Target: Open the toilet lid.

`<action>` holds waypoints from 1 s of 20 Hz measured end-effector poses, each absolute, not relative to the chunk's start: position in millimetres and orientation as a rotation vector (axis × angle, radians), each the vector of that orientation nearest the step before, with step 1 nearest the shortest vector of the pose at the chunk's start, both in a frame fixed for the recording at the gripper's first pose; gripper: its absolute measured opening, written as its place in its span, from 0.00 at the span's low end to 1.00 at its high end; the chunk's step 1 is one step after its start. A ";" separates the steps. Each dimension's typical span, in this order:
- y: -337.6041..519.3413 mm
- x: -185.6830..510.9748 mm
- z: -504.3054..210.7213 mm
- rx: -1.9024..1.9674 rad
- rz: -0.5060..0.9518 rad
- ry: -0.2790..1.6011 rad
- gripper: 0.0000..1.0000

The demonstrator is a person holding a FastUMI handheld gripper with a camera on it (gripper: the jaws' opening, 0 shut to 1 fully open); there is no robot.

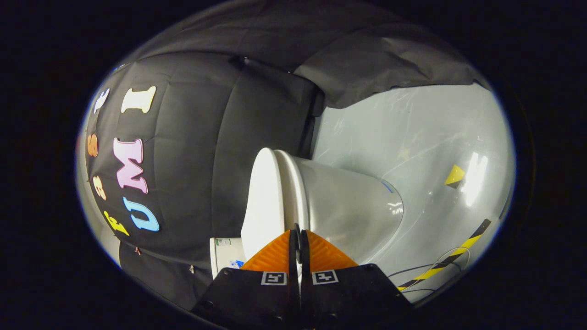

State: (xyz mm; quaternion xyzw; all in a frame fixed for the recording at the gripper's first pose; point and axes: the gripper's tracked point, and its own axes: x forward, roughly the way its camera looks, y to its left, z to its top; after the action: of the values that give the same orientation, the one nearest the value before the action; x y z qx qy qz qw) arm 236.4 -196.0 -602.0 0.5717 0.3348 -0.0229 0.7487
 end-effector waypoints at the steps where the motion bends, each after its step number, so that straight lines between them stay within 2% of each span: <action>1: -193.9 237.4 -596.0 1.227 -0.048 0.726 0.06; 14: -161.3 243.4 -476.6 0.937 -0.026 0.604 0.05; 20: -115.1 248.3 -405.0 0.831 0.031 0.548 0.05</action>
State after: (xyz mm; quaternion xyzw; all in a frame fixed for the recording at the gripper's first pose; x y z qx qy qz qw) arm 248.3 -115.1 -405.0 0.3984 0.2629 0.0148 0.8786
